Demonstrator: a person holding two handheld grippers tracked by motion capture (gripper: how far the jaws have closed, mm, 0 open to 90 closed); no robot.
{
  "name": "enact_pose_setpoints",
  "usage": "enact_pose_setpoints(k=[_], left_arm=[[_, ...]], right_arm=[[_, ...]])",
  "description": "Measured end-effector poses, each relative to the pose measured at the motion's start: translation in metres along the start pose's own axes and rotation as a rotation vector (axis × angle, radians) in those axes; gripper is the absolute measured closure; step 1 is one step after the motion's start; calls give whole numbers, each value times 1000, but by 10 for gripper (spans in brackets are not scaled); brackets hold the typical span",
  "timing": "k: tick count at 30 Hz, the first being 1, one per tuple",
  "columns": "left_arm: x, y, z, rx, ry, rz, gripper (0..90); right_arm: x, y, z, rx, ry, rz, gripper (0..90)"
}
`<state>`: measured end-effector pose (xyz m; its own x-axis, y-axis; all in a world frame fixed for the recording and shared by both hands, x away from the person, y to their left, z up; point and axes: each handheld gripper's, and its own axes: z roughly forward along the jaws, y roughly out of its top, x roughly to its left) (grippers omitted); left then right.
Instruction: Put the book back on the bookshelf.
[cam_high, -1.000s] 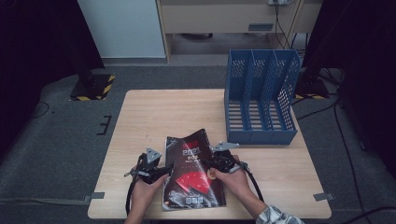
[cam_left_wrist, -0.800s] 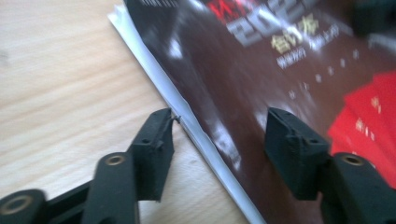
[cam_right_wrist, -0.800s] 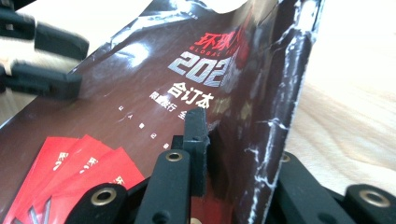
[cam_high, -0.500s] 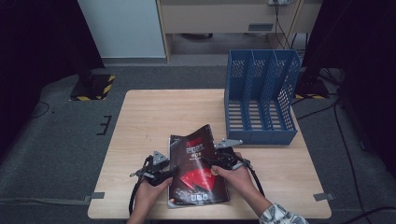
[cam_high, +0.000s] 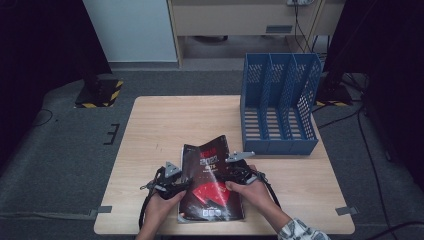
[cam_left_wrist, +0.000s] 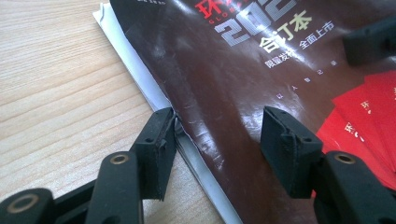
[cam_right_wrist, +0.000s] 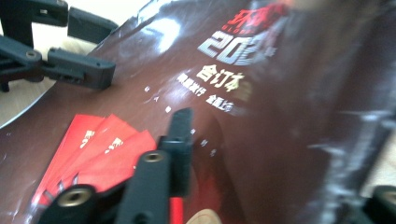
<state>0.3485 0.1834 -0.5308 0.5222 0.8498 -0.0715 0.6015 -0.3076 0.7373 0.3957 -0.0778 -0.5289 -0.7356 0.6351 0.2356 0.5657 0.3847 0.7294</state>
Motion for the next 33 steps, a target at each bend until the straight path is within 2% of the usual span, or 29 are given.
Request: enact_pose_setpoints(k=[4, 5, 7, 10, 14, 16, 20, 24, 30, 33], left_arm=[[0, 1, 1, 2, -7, 0, 424], [0, 1, 1, 6, -13, -1, 374], [0, 3, 1, 20, -11, 0, 342], [3, 3, 0, 9, -12, -20, 228], [8, 3, -2, 5, -41, -62, 169], [9, 2, -2, 6, -59, -77, 158], [7, 3, 0, 13, -81, -80, 133], [4, 5, 0, 13, -124, -78, 102], [1, 6, 1, 20, -160, -72, 106], [0, 7, 3, 26, -197, -71, 121]], right_arm=[[0, 0, -2, -31, 4, 6, 796], [1, 2, -4, -51, 4, -12, 813], [2, 2, -5, -58, 4, -13, 826], [3, 4, -8, -80, 6, -29, 842], [5, 7, -12, -105, -3, -47, 851], [5, 9, -15, -119, -7, -49, 852], [6, 14, -23, -153, -17, -70, 856], [11, 21, -33, -197, -15, -111, 862], [17, 28, -41, -239, -8, -145, 863], [20, 32, -46, -264, 0, -155, 865]])
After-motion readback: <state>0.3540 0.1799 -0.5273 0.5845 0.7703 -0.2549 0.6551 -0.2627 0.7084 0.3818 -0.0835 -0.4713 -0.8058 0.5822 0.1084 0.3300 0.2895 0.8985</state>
